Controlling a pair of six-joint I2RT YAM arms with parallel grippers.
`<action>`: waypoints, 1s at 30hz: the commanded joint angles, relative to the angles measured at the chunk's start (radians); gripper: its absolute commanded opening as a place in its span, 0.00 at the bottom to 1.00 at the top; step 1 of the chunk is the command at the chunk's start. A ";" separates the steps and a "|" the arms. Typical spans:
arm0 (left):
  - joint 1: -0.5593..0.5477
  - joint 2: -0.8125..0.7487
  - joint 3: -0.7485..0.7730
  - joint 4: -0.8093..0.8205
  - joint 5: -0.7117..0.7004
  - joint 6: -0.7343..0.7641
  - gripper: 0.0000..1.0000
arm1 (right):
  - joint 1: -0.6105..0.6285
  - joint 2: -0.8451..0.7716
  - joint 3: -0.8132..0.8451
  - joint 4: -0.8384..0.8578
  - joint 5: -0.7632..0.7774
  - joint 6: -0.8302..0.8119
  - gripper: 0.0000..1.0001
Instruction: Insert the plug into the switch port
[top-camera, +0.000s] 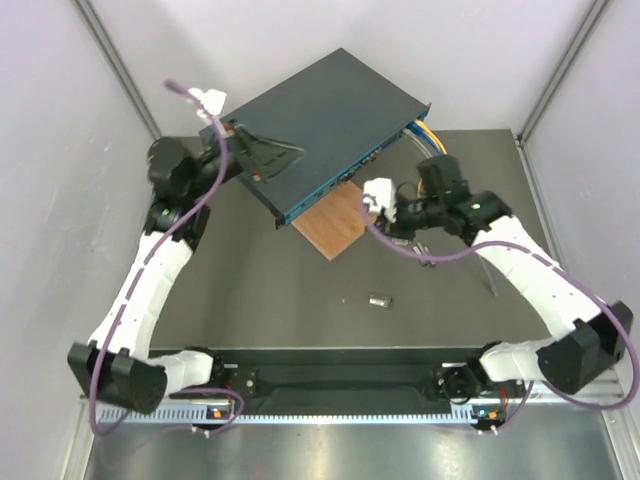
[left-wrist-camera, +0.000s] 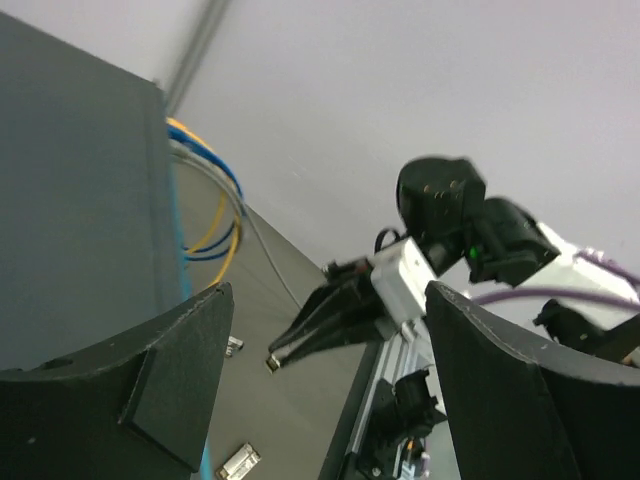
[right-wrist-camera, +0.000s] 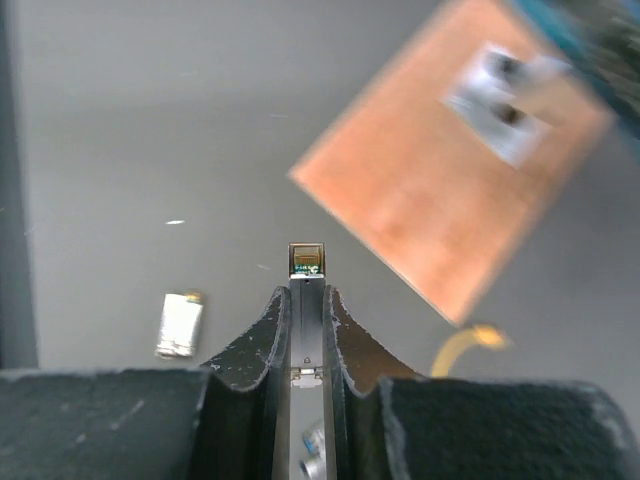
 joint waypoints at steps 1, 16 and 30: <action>-0.141 0.134 0.153 -0.224 0.017 0.232 0.82 | -0.079 -0.098 0.057 0.024 -0.040 0.105 0.00; -0.396 0.401 0.259 -0.350 0.012 0.109 0.65 | -0.119 -0.225 0.092 0.033 0.087 0.111 0.00; -0.450 0.444 0.286 -0.318 0.004 0.072 0.46 | -0.087 -0.199 0.152 0.021 0.055 0.102 0.00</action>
